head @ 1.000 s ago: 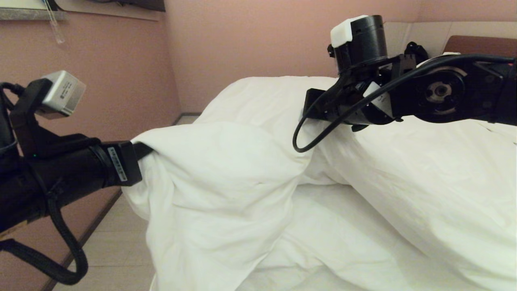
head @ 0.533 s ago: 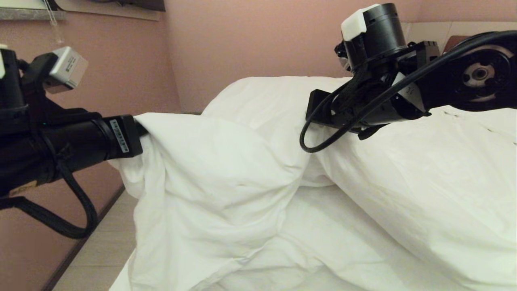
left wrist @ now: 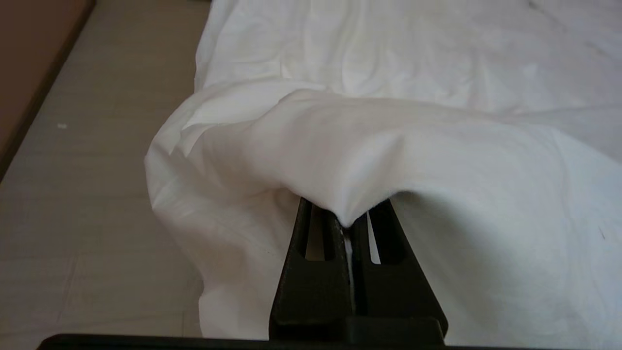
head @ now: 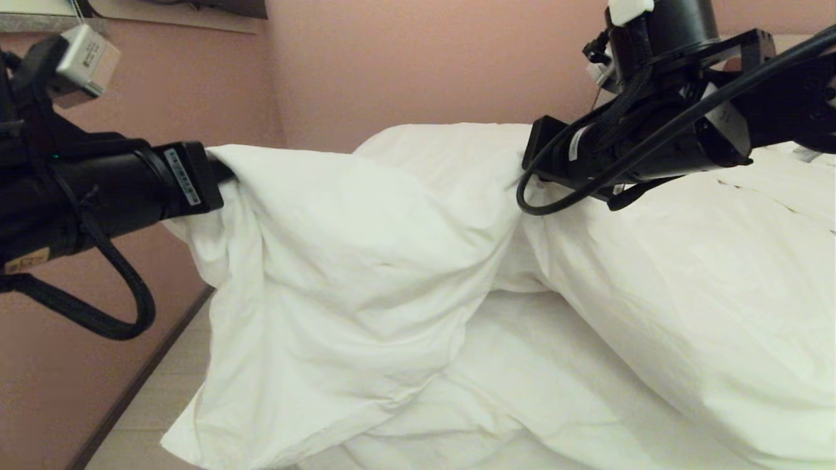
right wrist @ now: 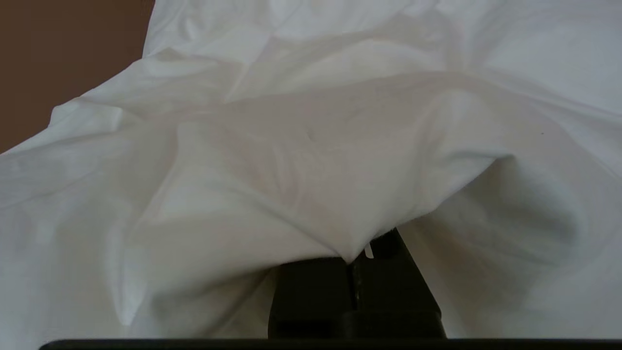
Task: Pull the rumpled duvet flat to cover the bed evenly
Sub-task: Flatten the corners of the folded blanket
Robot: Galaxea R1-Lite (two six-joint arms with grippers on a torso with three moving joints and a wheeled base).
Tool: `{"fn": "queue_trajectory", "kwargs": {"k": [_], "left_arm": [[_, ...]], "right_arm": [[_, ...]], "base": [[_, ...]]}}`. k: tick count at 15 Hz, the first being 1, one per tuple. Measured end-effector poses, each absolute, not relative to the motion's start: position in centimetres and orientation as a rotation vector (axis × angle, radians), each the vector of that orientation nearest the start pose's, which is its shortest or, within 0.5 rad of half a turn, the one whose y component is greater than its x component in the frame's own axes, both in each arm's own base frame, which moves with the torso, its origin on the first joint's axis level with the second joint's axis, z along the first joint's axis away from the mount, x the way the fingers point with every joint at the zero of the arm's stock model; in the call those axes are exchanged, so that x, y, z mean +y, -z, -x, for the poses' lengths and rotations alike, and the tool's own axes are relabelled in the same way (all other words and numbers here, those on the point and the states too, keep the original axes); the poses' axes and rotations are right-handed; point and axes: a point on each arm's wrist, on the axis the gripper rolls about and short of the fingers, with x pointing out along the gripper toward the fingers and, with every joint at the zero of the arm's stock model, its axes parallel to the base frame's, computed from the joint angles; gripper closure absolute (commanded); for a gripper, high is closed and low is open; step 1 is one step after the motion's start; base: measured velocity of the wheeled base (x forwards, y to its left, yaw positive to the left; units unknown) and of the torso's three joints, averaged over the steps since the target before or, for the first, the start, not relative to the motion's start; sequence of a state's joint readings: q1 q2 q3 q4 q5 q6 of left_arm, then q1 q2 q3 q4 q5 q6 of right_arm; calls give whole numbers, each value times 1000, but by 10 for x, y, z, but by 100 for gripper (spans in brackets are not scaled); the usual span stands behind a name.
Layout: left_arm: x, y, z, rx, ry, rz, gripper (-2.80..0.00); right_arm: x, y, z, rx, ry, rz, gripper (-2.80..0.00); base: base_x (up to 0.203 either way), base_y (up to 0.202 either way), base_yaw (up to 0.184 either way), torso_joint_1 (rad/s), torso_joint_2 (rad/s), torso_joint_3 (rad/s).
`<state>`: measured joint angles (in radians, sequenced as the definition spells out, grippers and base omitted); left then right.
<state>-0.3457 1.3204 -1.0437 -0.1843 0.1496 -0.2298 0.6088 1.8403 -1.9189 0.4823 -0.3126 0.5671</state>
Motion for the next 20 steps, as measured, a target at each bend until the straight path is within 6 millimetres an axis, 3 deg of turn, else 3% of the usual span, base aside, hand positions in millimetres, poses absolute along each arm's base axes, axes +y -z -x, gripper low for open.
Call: {"fn": "queue_trajectory", "kwargs": {"k": [4,5,11,16,19,20], "left_arm": [[-63,-321,-206,61,162,218,0],[-63,-322,-207,58,161,219,0],[-62,-325,-214,48,152,223,0],[-61,-327,-220,44,143,225,0],[-62,-327,-222,41,142,226,0],[-62,-328,-223,41,142,226,0]], "right_arm": [[188,-335,-283,449,-172,-376,0],[188,-335,-283,450,-171,-376,-280],[185,-339,-267,513,-229,-403,-280],[181,-355,-216,622,-344,-430,-280],[165,-365,-184,660,-362,-434,-280],[158,-365,-175,679,-354,-431,0]], "base": [[0,0,0,0,0,0],[0,0,0,0,0,0],[0,0,0,0,0,0],[0,0,0,0,0,0],[0,0,0,0,0,0],[0,0,0,0,0,0]]}}
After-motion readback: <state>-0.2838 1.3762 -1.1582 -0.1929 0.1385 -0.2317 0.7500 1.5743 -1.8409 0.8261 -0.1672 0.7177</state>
